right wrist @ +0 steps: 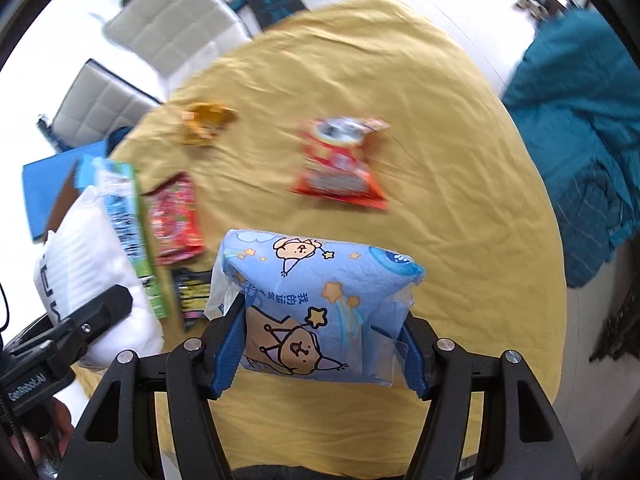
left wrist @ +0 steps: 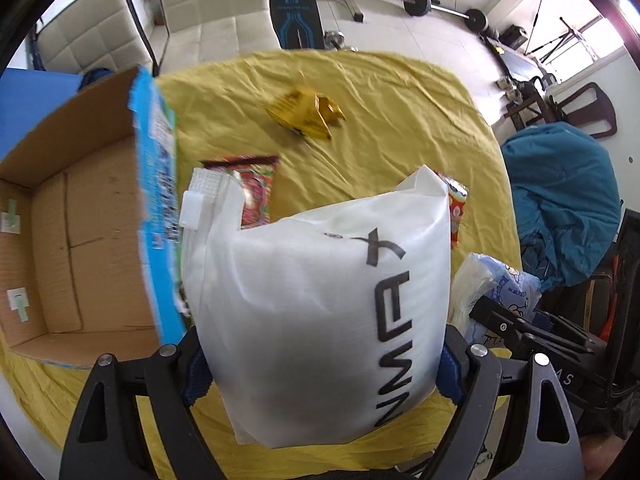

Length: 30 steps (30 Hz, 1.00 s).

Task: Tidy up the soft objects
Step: 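Carry the white pouch with the left gripper while the right carries the tissue pack into the box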

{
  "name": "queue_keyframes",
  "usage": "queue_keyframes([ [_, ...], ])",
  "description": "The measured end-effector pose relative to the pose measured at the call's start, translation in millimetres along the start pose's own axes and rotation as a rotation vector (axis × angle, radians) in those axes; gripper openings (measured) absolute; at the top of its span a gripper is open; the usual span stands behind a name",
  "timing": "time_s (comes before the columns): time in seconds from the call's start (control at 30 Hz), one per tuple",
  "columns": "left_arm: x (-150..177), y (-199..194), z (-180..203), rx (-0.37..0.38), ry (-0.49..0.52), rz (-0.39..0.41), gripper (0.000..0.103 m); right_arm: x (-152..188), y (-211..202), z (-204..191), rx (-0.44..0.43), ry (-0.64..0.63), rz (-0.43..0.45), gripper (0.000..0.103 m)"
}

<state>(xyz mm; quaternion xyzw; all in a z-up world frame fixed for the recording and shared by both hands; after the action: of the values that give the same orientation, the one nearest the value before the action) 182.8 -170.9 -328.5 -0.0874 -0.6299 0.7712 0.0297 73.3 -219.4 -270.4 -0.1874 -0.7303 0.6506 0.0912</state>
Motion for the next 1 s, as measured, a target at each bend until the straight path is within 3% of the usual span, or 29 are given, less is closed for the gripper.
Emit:
queue_keyframes([
  [0.23,-28.2,-37.3,-37.7,-0.008,-0.038,0.097,0.086,-7.6,-26.3,-86.2,-0.054,-0.116,0.045,0.068],
  [0.5,-40.8,-74.5,-122.8,-0.009,-0.1,0.152,0.086,-8.2,-24.8,-195.5,-0.095,-0.227,0.055,0.068],
  [0.7,-50.9,-72.2,-206.0,-0.019,-0.152,0.108,0.086,-20.6,10.0,-283.1,-0.086,-0.326,0.033,0.068],
  [1.0,-88.3,-12.2,-310.1,-0.009,-0.189,-0.011,0.086,-48.3,88.8,-370.2,-0.031,-0.411,-0.03,0.068],
])
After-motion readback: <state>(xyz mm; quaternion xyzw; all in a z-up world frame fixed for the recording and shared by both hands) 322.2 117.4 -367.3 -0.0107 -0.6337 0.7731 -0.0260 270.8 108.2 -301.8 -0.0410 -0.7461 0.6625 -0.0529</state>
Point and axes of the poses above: each gripper's, at about its wrist camera, not at the fingertips, and y roughly the way its jaws point, z to its right, x to its underside, the point moved 7 cm from there along y, roughly the way its jaws point, and after that the axes turned 2 degrees about -y, right-handed, at the moved point
